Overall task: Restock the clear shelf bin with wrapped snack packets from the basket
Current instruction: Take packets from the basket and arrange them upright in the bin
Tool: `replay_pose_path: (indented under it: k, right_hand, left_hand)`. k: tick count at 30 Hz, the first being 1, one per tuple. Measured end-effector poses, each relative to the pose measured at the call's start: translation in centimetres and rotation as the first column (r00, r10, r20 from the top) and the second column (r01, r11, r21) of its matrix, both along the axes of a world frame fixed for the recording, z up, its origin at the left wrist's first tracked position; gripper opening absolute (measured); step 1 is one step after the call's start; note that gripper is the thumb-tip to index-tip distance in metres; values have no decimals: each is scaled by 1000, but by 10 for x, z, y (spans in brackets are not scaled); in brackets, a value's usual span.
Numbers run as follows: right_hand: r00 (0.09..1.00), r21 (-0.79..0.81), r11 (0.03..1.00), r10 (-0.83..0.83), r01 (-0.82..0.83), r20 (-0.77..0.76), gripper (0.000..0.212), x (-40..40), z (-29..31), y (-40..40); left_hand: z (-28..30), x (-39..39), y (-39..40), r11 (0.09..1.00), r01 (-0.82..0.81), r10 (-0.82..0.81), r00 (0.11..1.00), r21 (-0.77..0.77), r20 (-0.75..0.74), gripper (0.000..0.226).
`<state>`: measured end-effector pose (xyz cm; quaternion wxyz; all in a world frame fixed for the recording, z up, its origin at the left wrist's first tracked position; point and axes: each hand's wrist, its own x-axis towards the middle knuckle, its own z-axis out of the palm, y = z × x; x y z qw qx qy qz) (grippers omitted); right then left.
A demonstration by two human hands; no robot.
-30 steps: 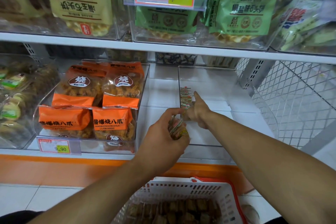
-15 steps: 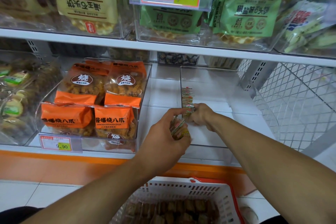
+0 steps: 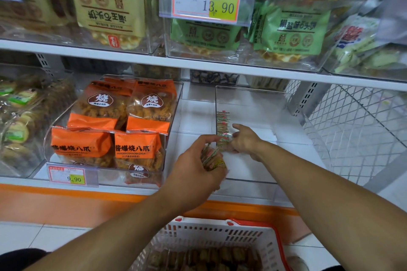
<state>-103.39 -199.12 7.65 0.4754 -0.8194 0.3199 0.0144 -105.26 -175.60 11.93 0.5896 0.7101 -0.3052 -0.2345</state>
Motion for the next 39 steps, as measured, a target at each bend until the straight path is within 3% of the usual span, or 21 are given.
replay_pose_path:
  k: [3, 6, 8, 17, 19, 21, 23, 24, 26, 29, 32, 35, 37, 39]
  right_hand:
    - [998, -26, 998, -63, 63, 10, 63, -6, 1, 0]
    - [995, 126, 987, -102, 98, 24, 37, -9, 3, 3]
    - [998, 163, 984, -70, 69, -4, 34, -9, 3, 6]
    - [998, 117, 992, -50, 55, -42, 71, -5, -3, 7]
    - [999, 43, 998, -33, 34, -37, 78, -11, 4, 5]
    - [998, -140, 989, -39, 46, 53, 68, -20, 16, 8]
    - [952, -303, 945, -24, 121, 306, 45, -36, 32, 20]
    - [904, -298, 946, 9, 132, 428, 34, -46, 41, 29]
    - [845, -192, 981, 89, 17, 528, 20, -68, 60, 49]
    - [851, -41, 957, 275, -287, 448, 40, -102, 77, 76]
    - [870, -92, 945, 326, -315, 369, 54, -119, 79, 93]
    - [869, -26, 968, 235, -249, 435, 46, -121, 73, 96]
    - [871, 208, 956, 82, -206, 484, 44, -120, 72, 97]
    - [872, 447, 878, -74, -173, 483, 45, -119, 72, 95]
  left_hand:
    - [3, -2, 0, 1000, -16, 15, 999, -20, -39, 54]
    - [5, -5, 2, 999, -23, 22, 998, -25, -63, 55]
    - [5, -6, 3, 999, -27, 25, 998, -23, -60, 55]
    - [9, -1, 8, 999, -54, 53, 997, -10, -60, 56]
    - [10, -1, 10, 996, -84, 81, 992, -25, -102, 58]
    - [11, -1, 13, 994, -101, 90, 978, -46, -190, 60]
    - [11, -1, 14, 993, -110, 92, 956, -48, -277, 64]
    - [11, -1, 14, 991, -116, 88, 942, -67, -324, 65]
    - [12, -1, 14, 981, -138, 72, 913, -138, -402, 66]
    - [15, -3, 15, 965, -164, 62, 900, -205, -431, 64]
    - [16, -4, 18, 964, -143, 7, 859, -226, -512, 61]
    - [17, -5, 20, 967, -58, -92, 828, -248, -554, 43]
    - [18, -2, 21, 953, -35, -152, 802, -300, -577, 34]
    - [20, 3, 22, 938, -74, -169, 754, -338, -635, 49]
